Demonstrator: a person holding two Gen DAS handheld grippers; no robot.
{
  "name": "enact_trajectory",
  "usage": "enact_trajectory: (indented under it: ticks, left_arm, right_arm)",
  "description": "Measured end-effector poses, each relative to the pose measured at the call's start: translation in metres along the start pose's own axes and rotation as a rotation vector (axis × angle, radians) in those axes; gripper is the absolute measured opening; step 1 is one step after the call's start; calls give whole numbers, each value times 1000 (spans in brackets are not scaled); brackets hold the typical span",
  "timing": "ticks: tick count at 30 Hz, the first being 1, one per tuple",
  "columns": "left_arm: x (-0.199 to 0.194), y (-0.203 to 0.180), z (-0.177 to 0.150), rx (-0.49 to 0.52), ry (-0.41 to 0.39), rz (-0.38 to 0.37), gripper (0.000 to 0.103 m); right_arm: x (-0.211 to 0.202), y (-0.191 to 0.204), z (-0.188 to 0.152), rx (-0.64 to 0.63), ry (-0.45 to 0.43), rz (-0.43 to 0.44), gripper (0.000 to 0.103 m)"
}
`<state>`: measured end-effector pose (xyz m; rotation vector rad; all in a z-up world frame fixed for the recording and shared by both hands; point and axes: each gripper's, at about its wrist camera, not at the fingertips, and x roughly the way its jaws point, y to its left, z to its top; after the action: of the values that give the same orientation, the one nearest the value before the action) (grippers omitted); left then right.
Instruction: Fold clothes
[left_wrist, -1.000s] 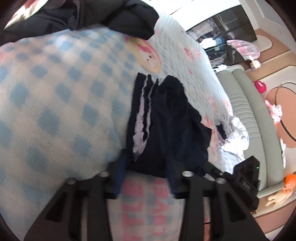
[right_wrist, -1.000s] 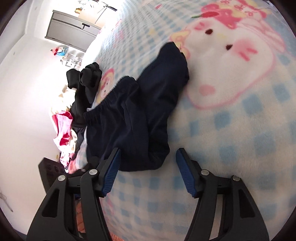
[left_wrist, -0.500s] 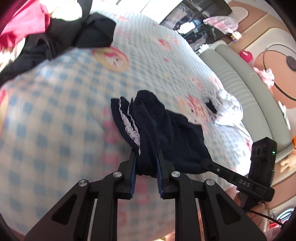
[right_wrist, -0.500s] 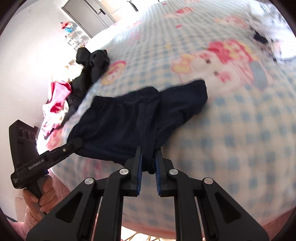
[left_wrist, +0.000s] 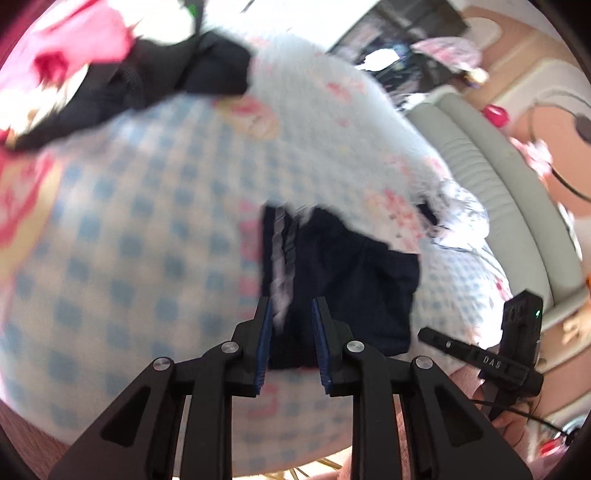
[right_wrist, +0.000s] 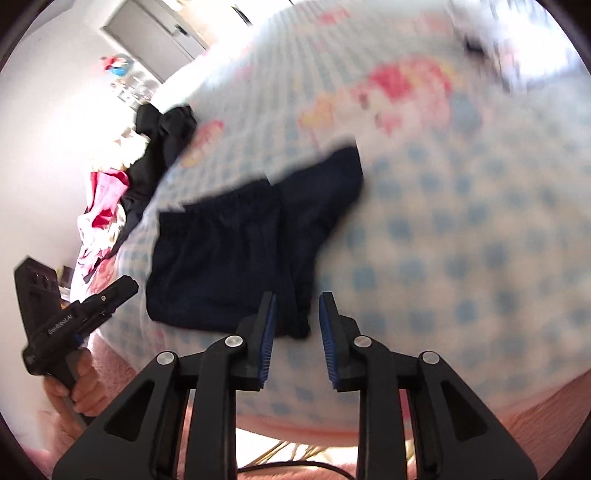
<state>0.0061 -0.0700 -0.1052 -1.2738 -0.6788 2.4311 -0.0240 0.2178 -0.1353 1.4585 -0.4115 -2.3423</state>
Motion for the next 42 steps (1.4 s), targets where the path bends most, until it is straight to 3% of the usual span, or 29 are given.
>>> enact_trajectory:
  ticks: [3, 4, 7, 10, 12, 15, 17, 20, 21, 23, 25, 26, 29, 32, 34, 42]
  left_arm:
    - [21, -15, 2, 56, 25, -34, 24]
    - [32, -16, 0, 71, 48, -5, 24]
    - [55, -11, -5, 87, 104, 96, 21]
    - [36, 6, 0, 26, 62, 102, 20]
    - [20, 8, 6, 43, 17, 99, 28]
    - [19, -6, 12, 99, 6, 17, 30]
    - [32, -18, 16, 138, 19, 6, 30]
    - [65, -21, 22, 165, 60, 85, 30]
    - [73, -17, 25, 157, 78, 120, 29]
    - [68, -6, 29, 109, 67, 119, 27]
    - [47, 1, 30, 73, 9, 93, 29]
    - [38, 1, 29, 74, -15, 80, 35]
    - [29, 3, 25, 72, -31, 62, 40]
    - [31, 6, 20, 61, -21, 66, 40]
    - [33, 8, 17, 53, -14, 69, 39]
    - [40, 15, 6, 21, 14, 79, 43]
  right_arm:
    - [13, 15, 4, -74, 19, 19, 24]
    - [21, 20, 5, -93, 38, 27, 24]
    - [51, 20, -1, -124, 109, -94, 18]
    - [30, 8, 1, -93, 48, -153, 20]
    - [32, 15, 6, -114, 47, -117, 23]
    - [37, 27, 14, -148, 50, -58, 23]
    - [40, 35, 20, -170, 52, -18, 23]
    - [53, 42, 24, -198, 77, 6, 23]
    - [64, 42, 23, -203, 103, -13, 20]
    - [60, 36, 22, -188, 85, -57, 9]
    - [44, 31, 23, -170, 31, -112, 12]
    - [34, 31, 22, -172, 0, -133, 17]
    - [18, 30, 19, -159, -17, -88, 28]
    - [21, 31, 14, -137, 9, -33, 28]
    - [33, 34, 10, -135, 42, -63, 28]
    - [33, 20, 0, -71, 40, -72, 28]
